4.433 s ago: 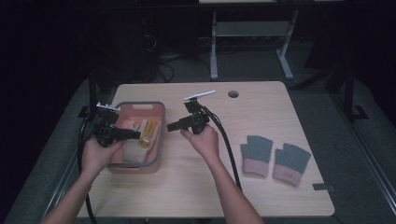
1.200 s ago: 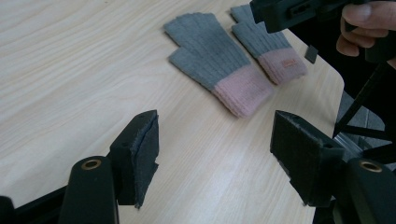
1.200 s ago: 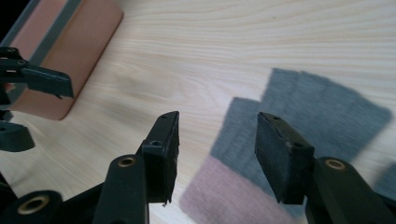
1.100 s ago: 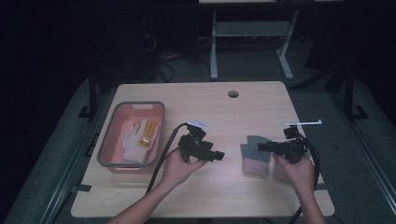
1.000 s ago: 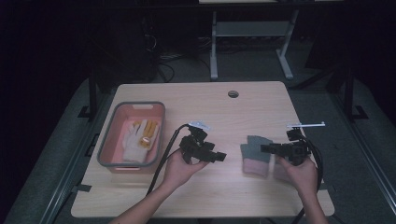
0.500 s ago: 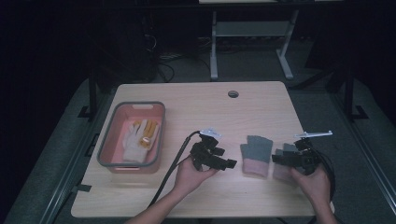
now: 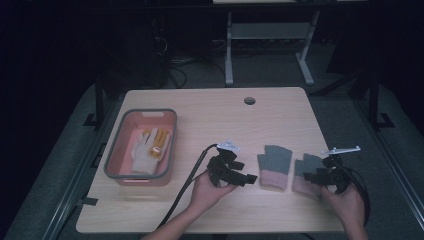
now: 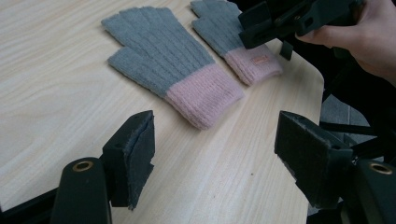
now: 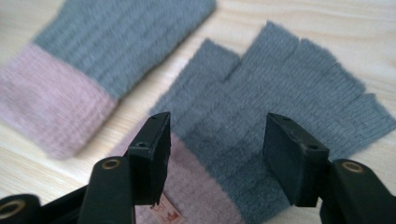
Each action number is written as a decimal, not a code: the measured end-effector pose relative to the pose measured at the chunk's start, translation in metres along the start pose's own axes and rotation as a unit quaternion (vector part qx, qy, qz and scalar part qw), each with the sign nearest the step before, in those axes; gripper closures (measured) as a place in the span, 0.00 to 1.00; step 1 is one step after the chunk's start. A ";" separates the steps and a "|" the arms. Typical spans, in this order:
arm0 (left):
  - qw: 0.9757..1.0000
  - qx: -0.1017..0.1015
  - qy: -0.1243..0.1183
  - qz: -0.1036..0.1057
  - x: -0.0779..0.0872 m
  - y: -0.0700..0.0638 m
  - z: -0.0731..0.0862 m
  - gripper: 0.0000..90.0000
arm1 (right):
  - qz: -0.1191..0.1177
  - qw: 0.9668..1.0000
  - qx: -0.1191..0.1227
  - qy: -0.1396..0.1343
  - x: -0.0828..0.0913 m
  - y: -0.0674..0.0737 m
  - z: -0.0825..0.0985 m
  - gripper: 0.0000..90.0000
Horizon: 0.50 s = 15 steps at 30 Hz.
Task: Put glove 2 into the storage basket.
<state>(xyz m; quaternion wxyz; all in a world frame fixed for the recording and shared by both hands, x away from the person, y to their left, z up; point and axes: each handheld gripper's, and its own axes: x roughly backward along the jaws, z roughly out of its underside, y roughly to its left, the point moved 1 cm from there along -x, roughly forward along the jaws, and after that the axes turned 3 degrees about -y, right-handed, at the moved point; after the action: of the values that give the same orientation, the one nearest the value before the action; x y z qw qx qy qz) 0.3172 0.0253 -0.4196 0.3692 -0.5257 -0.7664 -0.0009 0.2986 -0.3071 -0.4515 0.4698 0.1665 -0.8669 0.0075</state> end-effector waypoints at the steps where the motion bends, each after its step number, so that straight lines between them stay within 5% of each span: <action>1: 1.000 0.000 0.000 0.001 0.000 0.000 0.000 0.32 | 0.005 1.000 0.004 0.007 -0.002 0.001 0.001 0.46; 15: 1.000 -0.007 -0.008 0.013 0.000 -0.005 0.008 0.32 | -0.007 1.000 0.000 -0.002 -0.007 -0.001 0.006 0.50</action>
<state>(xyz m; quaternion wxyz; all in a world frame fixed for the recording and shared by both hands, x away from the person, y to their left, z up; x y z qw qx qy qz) 0.3087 0.0263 -0.4235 0.3593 -0.5382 -0.7624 0.0029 0.2981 -0.3072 -0.4610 0.4679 0.1723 -0.8668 0.0041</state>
